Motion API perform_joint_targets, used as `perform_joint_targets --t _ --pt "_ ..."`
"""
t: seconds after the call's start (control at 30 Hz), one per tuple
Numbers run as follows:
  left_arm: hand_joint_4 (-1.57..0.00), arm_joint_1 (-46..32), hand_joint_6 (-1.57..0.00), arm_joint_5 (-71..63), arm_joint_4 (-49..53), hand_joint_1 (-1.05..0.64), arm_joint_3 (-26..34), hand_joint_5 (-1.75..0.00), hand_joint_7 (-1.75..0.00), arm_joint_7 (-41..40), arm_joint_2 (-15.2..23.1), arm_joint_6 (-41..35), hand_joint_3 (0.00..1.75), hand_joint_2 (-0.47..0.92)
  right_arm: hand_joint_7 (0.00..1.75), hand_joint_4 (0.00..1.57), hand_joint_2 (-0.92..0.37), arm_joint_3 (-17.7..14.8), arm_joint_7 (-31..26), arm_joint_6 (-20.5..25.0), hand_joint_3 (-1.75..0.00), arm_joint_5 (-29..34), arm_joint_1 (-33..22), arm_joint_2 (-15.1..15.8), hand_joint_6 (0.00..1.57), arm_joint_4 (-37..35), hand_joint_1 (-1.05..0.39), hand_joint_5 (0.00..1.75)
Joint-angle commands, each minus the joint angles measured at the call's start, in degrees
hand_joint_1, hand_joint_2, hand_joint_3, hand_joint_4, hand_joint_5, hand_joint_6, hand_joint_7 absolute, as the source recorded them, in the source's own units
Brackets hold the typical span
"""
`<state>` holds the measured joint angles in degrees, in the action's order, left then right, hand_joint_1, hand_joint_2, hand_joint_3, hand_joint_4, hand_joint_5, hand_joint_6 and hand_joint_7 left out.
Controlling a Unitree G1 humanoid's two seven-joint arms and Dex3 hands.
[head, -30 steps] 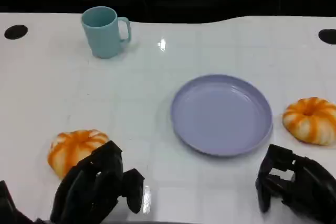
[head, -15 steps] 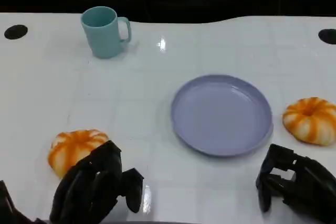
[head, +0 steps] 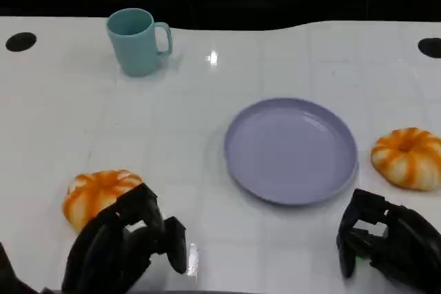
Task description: Grasp the bread from the table and place it into the plate.
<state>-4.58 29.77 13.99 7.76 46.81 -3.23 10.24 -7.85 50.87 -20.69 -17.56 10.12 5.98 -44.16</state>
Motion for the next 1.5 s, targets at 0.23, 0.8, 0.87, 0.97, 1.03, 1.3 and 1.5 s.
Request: perform_joint_targets --t 0.23,0.8,0.87,0.97,1.03,1.3,1.5 --pt "-0.41 -1.12 -0.37 -17.95 -8.80 -0.77 -1.24 -1.08 -0.59 -9.13 8.04 12.99 0.40 0.92 1.63 0.71 -0.92 1.13 -2.72 1.19 -0.22 1.19 -1.59 0.88 0.62 3.24 -0.60 1.75" --pt "-0.29 -4.79 -0.43 -67.96 -31.45 -0.57 -2.73 -0.42 -0.03 -34.34 22.37 10.51 0.18 0.92 1.65 0.70 -0.92 0.99 -2.19 1.68 -0.25 0.34 -1.66 0.84 0.59 3.54 -0.59 1.75" --pt "-0.30 -5.06 -0.40 -73.20 -33.47 -0.54 -3.59 -0.28 -0.01 -34.62 23.18 8.14 0.16 0.92 1.65 0.70 -0.92 1.07 -2.21 2.01 -0.24 0.39 -1.70 0.93 0.59 3.63 -0.59 1.75" --pt "-0.24 -4.81 -0.32 -79.88 -35.49 -0.53 -5.31 -0.17 0.00 -32.87 24.78 4.34 0.12 0.92 1.65 0.70 -0.92 1.17 -2.41 1.66 -0.24 0.76 -1.77 1.10 0.59 3.69 -0.60 1.75" --pt "-0.21 -4.41 -0.29 -83.61 -36.69 -0.52 -6.66 -0.13 0.00 -30.69 26.00 1.63 0.08 0.91 1.65 0.70 -0.92 1.10 -2.38 2.11 -0.24 0.56 -1.83 1.11 0.59 3.90 -0.60 1.75" --pt "-0.13 -0.89 -0.24 -89.20 -36.26 -0.52 -11.66 -0.04 0.00 -23.55 29.09 -5.20 0.00 0.82 1.64 0.71 -0.92 1.41 -3.73 3.04 -0.21 1.20 -2.71 1.23 0.60 5.74 -0.59 1.75" --pt "-0.13 1.29 -0.24 -90.02 -32.83 -0.55 -14.16 -0.03 0.00 -24.87 29.84 -6.98 0.00 0.81 1.64 0.71 -0.92 1.40 -3.78 2.11 -0.23 1.42 -2.79 1.24 0.61 5.65 -0.61 1.75"
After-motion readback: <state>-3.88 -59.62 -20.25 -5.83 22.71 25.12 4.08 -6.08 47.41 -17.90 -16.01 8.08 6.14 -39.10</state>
